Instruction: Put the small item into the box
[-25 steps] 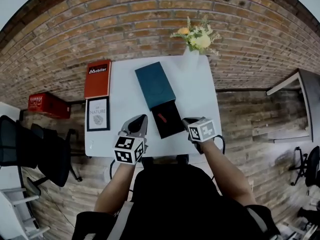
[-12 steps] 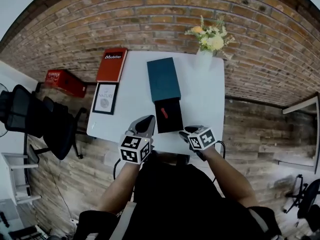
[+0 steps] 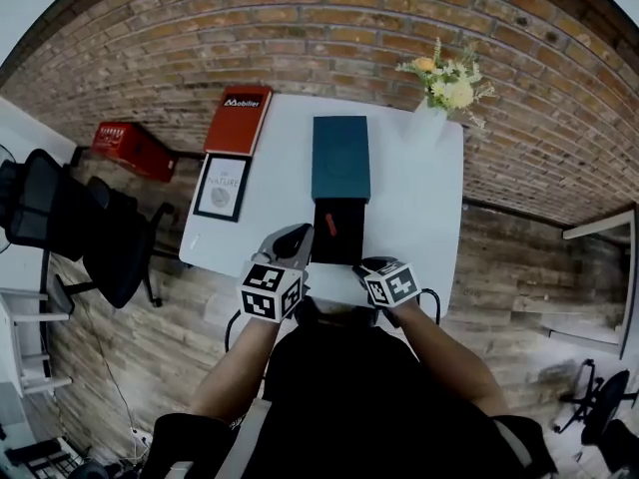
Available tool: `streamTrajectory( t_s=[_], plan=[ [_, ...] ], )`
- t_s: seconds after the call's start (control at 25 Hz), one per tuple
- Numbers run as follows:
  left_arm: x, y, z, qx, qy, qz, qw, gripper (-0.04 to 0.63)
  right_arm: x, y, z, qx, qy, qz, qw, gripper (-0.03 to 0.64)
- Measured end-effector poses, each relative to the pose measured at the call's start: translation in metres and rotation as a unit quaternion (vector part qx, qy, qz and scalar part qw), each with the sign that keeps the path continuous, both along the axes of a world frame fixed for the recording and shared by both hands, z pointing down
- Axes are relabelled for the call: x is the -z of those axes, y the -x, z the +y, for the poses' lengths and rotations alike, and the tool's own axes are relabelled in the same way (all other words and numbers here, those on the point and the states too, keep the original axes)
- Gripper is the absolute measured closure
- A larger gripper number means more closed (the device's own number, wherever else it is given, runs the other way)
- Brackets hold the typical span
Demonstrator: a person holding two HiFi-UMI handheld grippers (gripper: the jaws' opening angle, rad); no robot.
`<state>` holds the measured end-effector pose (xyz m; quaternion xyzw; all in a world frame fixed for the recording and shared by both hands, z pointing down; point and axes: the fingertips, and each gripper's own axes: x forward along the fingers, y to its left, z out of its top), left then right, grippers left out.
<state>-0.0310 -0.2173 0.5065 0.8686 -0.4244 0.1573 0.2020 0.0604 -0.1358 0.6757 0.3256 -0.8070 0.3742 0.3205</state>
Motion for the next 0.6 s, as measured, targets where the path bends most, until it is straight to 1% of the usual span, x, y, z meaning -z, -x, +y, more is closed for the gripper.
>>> streamTrajectory(
  t_s=[0.2, 0.32, 0.36, 0.44, 0.6],
  plan=[
    [-0.001, 0.018, -0.005, -0.017, 0.004, 0.008, 0.9998, 0.589, -0.002, 0.038, -0.004, -0.005, 0.010, -0.014, 1.000, 0.515],
    [0.006, 0.030, -0.012, -0.028, -0.006, 0.003, 0.9996, 0.589, 0.000, 0.053, -0.004, 0.012, 0.014, -0.018, 1.000, 0.522],
    [0.009, 0.035, -0.015, -0.028, -0.011, 0.002, 0.9995, 0.589, 0.002, 0.054, -0.005, 0.016, 0.014, -0.019, 1.000, 0.522],
    [0.015, 0.044, -0.022, -0.025, -0.018, 0.003, 0.9995, 0.589, 0.009, 0.051, -0.009, 0.006, 0.012, -0.026, 1.000, 0.530],
    [0.023, 0.054, -0.028, -0.019, -0.030, 0.008, 0.9994, 0.589, 0.033, 0.028, -0.029, -0.041, -0.016, -0.038, 0.998, 0.543]
  ],
)
